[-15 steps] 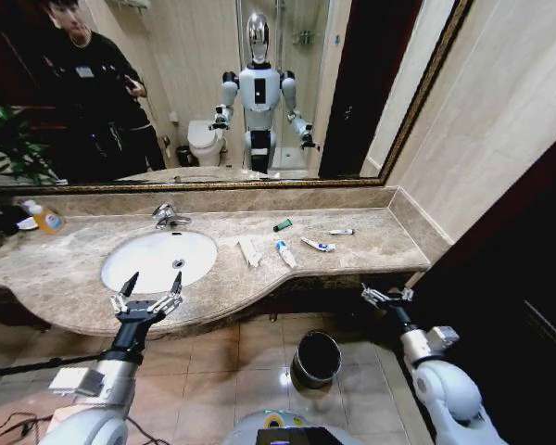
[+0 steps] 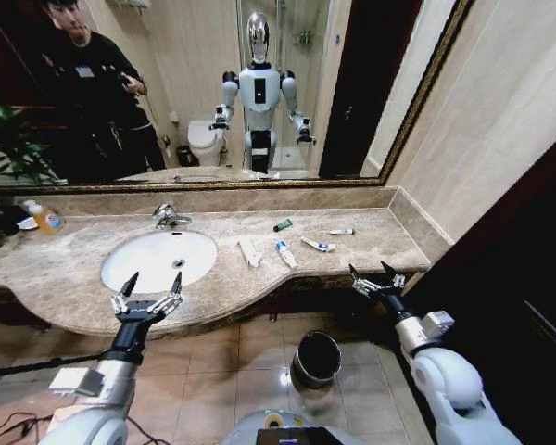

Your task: Pick up the trash from the sink and place it in the trash bin.

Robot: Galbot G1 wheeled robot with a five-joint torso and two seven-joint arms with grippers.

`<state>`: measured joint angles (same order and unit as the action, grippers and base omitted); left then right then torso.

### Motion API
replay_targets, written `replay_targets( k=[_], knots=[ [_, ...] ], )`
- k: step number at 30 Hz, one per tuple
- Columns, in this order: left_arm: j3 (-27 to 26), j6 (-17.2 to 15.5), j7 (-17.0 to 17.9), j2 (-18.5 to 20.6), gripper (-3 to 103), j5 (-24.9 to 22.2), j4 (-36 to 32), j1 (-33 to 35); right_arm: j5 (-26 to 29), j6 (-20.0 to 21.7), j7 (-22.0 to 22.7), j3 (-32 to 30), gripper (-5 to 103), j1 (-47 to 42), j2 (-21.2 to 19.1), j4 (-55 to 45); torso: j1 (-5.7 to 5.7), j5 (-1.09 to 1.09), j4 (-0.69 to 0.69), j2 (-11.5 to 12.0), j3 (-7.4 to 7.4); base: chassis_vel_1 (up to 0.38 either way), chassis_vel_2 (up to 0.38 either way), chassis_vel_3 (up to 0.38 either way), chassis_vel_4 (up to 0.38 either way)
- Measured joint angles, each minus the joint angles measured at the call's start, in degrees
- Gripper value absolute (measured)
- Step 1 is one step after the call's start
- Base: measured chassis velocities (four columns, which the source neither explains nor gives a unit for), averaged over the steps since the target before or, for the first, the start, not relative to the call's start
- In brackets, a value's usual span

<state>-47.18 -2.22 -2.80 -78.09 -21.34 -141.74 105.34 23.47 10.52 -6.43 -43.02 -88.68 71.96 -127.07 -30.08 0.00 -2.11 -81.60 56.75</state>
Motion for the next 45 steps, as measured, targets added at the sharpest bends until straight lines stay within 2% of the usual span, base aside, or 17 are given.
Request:
replay_targets(
  k=[7,15,20,24,28,36,45],
  knots=[
    [0.0,0.0,0.0,0.0,100,0.0,0.0,0.0,-0.47,1.16,0.09,0.55,100,1.74,-0.69,0.32,0.0,0.0,0.0,0.0,0.0,0.0,0.0,0.0,0.0],
    [0.0,0.0,0.0,0.0,100,0.0,0.0,0.0,1.2,3.21,-7.26,1.57,100,6.77,-6.24,5.49,0.0,0.01,0.0,0.0,0.0,0.0,0.0,0.0,0.0],
    [0.0,0.0,0.0,0.0,100,0.0,0.0,0.0,1.56,5.08,-6.16,4.06,100,9.56,-7.98,6.62,-0.01,0.0,0.0,0.0,0.0,0.0,0.0,0.0,0.0],
    [0.0,0.0,0.0,0.0,100,0.0,0.0,0.0,2.86,6.24,-1.44,8.73,100,11.62,-8.85,6.41,0.0,0.0,0.0,0.0,0.0,0.0,0.0,0.0,0.0],
    [0.0,0.0,0.0,0.0,100,0.0,0.0,0.0,4.12,7.74,-0.13,10.81,100,12.85,-8.73,6.32,0.0,0.0,0.0,0.0,0.0,0.0,0.0,0.0,0.0],
    [0.0,0.0,0.0,0.0,100,0.0,0.0,0.0,2.31,7.65,-2.35,14.67,100,19.38,-9.75,11.38,0.0,0.0,-0.01,0.0,0.0,0.0,0.0,0.0,0.0],
    [0.0,0.0,0.0,0.0,100,0.0,0.0,0.0,3.72,8.81,-1.54,21.42,100,28.67,-11.35,17.76,0.0,0.0,0.0,0.0,0.0,0.0,0.0,0.0,0.0]
  ],
)
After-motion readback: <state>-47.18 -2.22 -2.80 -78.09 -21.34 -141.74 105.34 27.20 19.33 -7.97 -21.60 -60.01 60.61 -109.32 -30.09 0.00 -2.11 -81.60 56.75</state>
